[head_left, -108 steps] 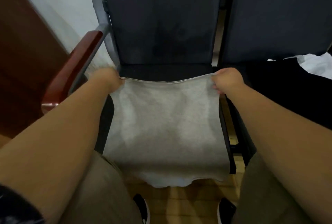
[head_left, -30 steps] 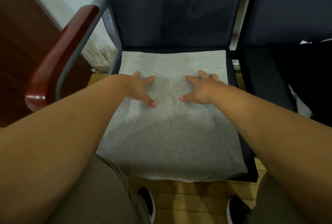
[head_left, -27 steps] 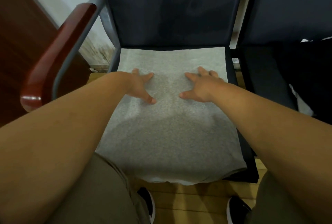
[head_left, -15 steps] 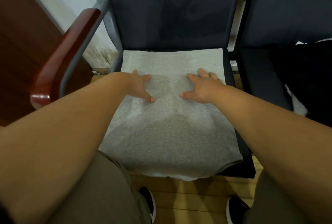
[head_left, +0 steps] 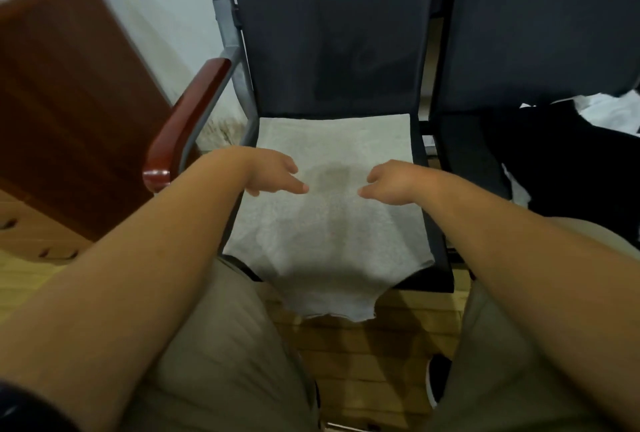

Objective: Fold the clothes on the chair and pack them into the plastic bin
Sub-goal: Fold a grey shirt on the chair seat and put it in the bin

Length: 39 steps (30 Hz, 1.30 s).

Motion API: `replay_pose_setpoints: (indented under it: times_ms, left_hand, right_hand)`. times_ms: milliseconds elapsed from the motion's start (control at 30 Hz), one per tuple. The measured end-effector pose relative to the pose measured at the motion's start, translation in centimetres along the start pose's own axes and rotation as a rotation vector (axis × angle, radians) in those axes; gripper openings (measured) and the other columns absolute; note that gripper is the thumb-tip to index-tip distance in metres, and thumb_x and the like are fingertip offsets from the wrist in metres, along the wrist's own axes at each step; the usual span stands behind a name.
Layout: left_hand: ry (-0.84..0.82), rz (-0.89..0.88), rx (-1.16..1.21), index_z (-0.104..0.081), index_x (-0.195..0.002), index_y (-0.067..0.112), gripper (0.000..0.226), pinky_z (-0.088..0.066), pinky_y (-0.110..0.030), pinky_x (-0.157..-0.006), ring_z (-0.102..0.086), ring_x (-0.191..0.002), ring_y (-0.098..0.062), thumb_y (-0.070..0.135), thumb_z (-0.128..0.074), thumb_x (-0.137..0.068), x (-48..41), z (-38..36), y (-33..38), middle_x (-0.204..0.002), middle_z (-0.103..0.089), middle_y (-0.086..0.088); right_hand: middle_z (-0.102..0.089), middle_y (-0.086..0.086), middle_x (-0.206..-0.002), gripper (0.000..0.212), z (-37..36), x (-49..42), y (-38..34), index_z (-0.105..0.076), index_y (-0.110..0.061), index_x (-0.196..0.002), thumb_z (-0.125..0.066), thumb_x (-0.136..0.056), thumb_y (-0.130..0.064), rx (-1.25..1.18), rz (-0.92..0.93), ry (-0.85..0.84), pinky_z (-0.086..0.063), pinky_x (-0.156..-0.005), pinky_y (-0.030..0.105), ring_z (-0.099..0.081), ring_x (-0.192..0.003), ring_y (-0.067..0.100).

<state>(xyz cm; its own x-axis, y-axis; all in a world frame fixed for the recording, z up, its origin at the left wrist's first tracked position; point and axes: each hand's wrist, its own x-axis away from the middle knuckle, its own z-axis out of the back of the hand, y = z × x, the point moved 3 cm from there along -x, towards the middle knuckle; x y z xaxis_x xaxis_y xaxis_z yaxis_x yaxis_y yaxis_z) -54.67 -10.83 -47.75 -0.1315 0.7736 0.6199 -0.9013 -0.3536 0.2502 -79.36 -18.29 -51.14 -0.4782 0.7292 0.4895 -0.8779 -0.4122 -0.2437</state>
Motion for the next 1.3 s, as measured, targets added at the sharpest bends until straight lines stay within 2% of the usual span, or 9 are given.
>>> replay_pose_setpoints:
  times_ms: [200, 433, 600, 700, 833, 900, 967, 1067, 1300]
  left_hand:
    - [0.086, -0.072, 0.202, -0.063, -0.138, 0.026, 0.051, -0.061, -0.039, -0.098, -0.072, -0.107, -0.009, 0.057, -0.066, -0.098, 6.3, -4.1, -0.7, -0.127, -0.068, 0.01]
    - [0.104, 0.155, 0.622, -0.064, -0.128, 0.01, 0.033, -0.064, -0.041, -0.091, -0.079, -0.094, -0.018, 0.033, -0.065, -0.105, 8.9, -11.2, -2.2, -0.114, -0.076, -0.004]
    - [-0.042, 0.405, 0.987, -0.05, -0.143, -0.003, 0.038, -0.054, -0.044, -0.102, -0.071, -0.094, -0.029, 0.017, -0.051, -0.111, 7.4, -18.5, -4.8, -0.111, -0.066, -0.016]
    - [-0.08, 0.441, 0.971, -0.044, -0.151, -0.003, 0.043, -0.049, -0.043, -0.096, -0.069, -0.111, -0.036, 0.016, -0.044, -0.113, 6.1, -20.8, -6.4, -0.132, -0.063, -0.021]
    - [-0.03, 0.459, 0.929, -0.044, -0.149, -0.001, 0.038, -0.055, -0.038, -0.077, -0.069, -0.09, -0.026, 0.008, -0.045, -0.112, 4.9, -21.6, -7.7, -0.151, -0.052, -0.021]
    - [-0.066, 0.481, 0.954, -0.052, -0.139, 0.0, 0.029, -0.055, -0.04, -0.089, -0.069, -0.097, -0.029, 0.005, -0.046, -0.111, 4.7, -22.2, -8.1, -0.148, -0.054, -0.02]
    - [-0.089, 0.495, 0.99, -0.056, -0.134, -0.001, 0.026, -0.053, -0.044, -0.102, -0.069, -0.097, -0.03, 0.0, -0.049, -0.109, 4.5, -22.7, -8.4, -0.134, -0.061, -0.02]
    - [-0.144, 0.48, 1.008, -0.054, -0.139, 0.0, 0.032, -0.053, -0.047, -0.102, -0.069, -0.11, -0.033, -0.001, -0.052, -0.107, 4.3, -23.3, -8.1, -0.126, -0.067, -0.018]
    - [-0.118, 0.499, 0.969, -0.062, -0.102, 0.006, 0.003, -0.056, -0.045, -0.103, -0.065, -0.089, -0.028, 0.003, -0.062, -0.104, 3.5, -23.8, -8.0, -0.104, -0.067, -0.013]
  right_hand:
    - [-0.073, 0.011, -0.124, 0.044, 0.6, 4.4, 1.7, -0.071, -0.008, -0.122, -0.058, -0.102, -0.045, -0.347, -0.121, 0.155, -0.059, -0.096, 0.042, -0.071, -0.109, 0.029]
    - [-0.078, 0.006, -0.107, 0.027, -5.1, 8.9, -0.1, -0.073, -0.011, -0.11, -0.058, -0.106, -0.034, -0.742, -0.197, -0.085, -0.064, -0.08, 0.036, -0.077, -0.093, 0.021]
    - [-0.076, 0.006, -0.111, 0.037, -12.3, 9.4, -0.2, -0.068, -0.01, -0.127, -0.055, -0.108, -0.039, -0.677, -0.25, -0.315, -0.062, -0.092, 0.042, -0.074, -0.099, 0.023]
    - [-0.073, 0.009, -0.115, 0.064, -15.6, 9.5, 0.6, -0.047, -0.007, -0.152, -0.059, -0.105, -0.048, -0.528, -0.281, -0.445, -0.062, -0.084, 0.04, -0.073, -0.096, 0.024]
    - [-0.059, 0.009, -0.143, 0.088, -18.1, 9.8, 1.9, -0.022, -0.026, -0.167, -0.066, -0.097, -0.057, -0.299, -0.233, -0.526, -0.062, -0.085, 0.041, -0.073, -0.102, 0.026]
    - [-0.044, 0.009, -0.16, 0.094, -18.8, 9.6, 2.3, -0.008, -0.038, -0.168, -0.067, -0.097, -0.056, -0.304, -0.217, -0.508, -0.063, -0.091, 0.044, -0.073, -0.102, 0.026]
    - [-0.046, 0.007, -0.154, 0.097, -19.3, 9.3, 2.4, -0.001, -0.042, -0.167, -0.066, -0.097, -0.056, -0.329, -0.21, -0.465, -0.063, -0.091, 0.043, -0.072, -0.103, 0.026]
    - [-0.058, 0.005, -0.131, 0.093, -20.2, 9.0, 2.4, -0.002, -0.044, -0.167, -0.063, -0.098, -0.056, -0.403, -0.205, -0.416, -0.064, -0.085, 0.038, -0.072, -0.101, 0.023]
    - [-0.054, 0.003, -0.139, 0.062, -21.3, 8.3, 2.9, -0.038, -0.039, -0.16, -0.063, -0.103, -0.042, -0.68, -0.261, -0.382, -0.064, -0.085, 0.041, -0.071, -0.102, 0.026]
